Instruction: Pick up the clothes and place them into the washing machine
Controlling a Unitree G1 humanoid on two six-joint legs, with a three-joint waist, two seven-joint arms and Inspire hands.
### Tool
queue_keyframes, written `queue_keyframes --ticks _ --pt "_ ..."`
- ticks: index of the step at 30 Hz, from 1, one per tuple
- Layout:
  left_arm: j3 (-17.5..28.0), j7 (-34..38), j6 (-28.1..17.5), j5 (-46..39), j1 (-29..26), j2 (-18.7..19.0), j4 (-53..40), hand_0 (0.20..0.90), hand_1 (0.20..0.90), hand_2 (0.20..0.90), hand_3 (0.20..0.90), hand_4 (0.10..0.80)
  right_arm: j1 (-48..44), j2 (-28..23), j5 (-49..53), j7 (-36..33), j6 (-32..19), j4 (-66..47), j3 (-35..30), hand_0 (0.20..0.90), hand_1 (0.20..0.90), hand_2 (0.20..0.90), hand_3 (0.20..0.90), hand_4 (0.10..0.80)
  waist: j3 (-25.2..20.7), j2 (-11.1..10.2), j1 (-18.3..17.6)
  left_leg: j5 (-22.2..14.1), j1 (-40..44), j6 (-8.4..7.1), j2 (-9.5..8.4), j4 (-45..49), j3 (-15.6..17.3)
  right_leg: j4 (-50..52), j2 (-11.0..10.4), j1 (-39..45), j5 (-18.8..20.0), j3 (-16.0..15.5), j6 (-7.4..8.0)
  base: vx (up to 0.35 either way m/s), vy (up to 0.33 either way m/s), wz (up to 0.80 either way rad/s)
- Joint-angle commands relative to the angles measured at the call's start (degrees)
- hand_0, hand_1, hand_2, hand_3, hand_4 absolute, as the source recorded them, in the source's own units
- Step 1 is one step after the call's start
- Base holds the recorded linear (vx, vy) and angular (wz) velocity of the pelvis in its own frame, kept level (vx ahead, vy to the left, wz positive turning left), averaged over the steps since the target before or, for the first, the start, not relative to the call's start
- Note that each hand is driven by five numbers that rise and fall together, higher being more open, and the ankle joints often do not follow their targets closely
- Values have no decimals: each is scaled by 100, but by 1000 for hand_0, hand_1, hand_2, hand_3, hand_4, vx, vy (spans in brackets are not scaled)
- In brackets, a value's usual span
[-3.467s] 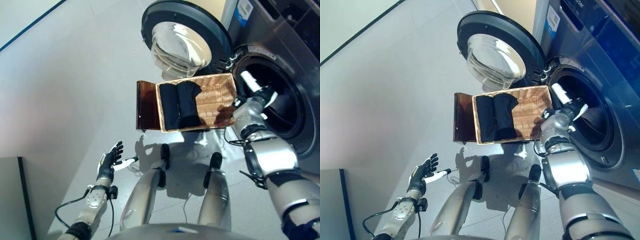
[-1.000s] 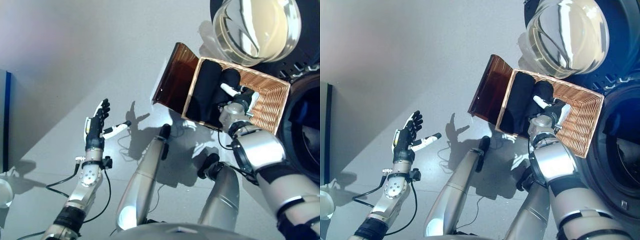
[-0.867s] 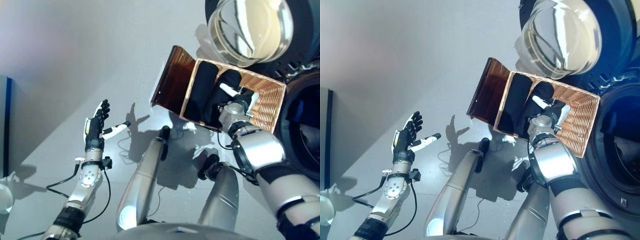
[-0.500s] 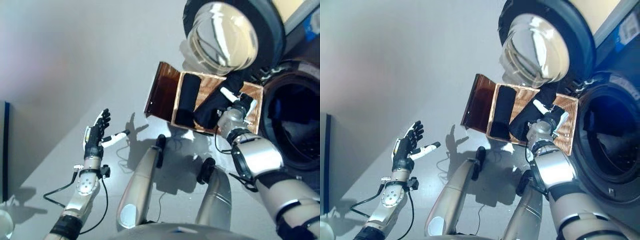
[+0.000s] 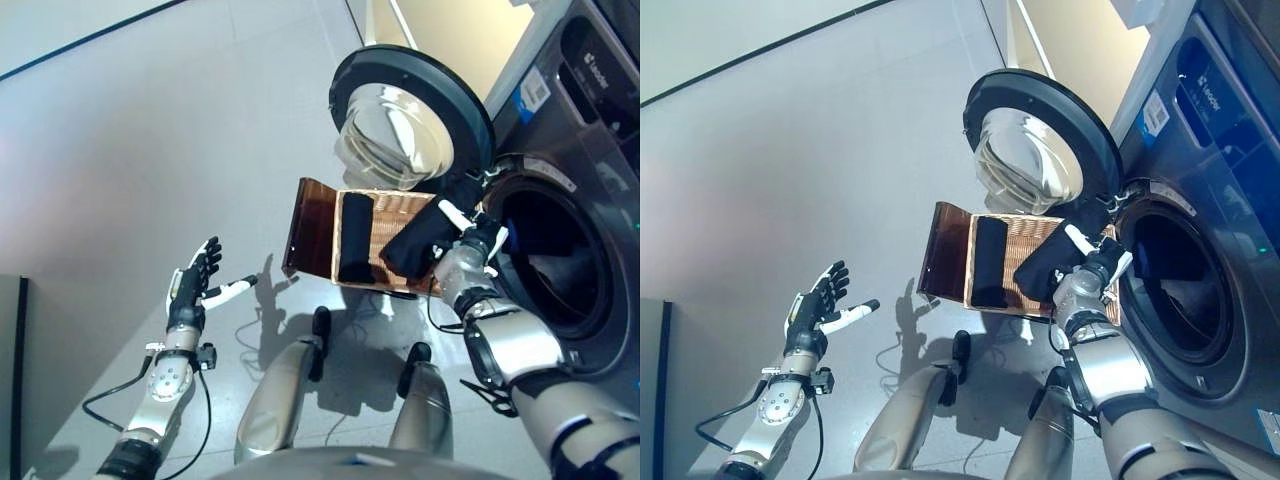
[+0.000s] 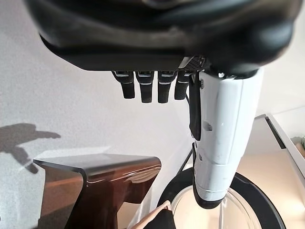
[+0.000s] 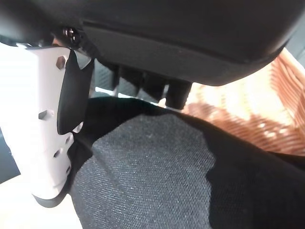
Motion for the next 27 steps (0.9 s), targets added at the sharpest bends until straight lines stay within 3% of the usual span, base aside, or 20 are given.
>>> queue_keyframes --ticks 1,14,27 --pt "143 -4 -429 -91 32 -65 -3 900 900 900 900 800 101 -272 298 63 -785 -721 -184 200 200 200 200 300 -329 156 -73 -424 -465 -289 -55 83 -34 -809 154 224 197 -217 -465 -79 16 1" --pt "-74 -85 -458 -210 30 -467 321 900 900 900 900 800 1073 313 2495 787 -1731 -1350 -1619 200 200 200 200 300 -536 472 -163 -396 -294 -310 -33 -155 31 -954 94 275 199 -53 -393 24 12 -4" --pt "-416 -195 -404 -189 -27 -684 760 900 900 900 900 800 1579 483 2719 1092 -1694 -1377 -1574 200 200 200 200 300 -816 404 -315 -313 245 -368 -24 -630 129 -1822 30 849 559 -29 -242 51 -5 -9"
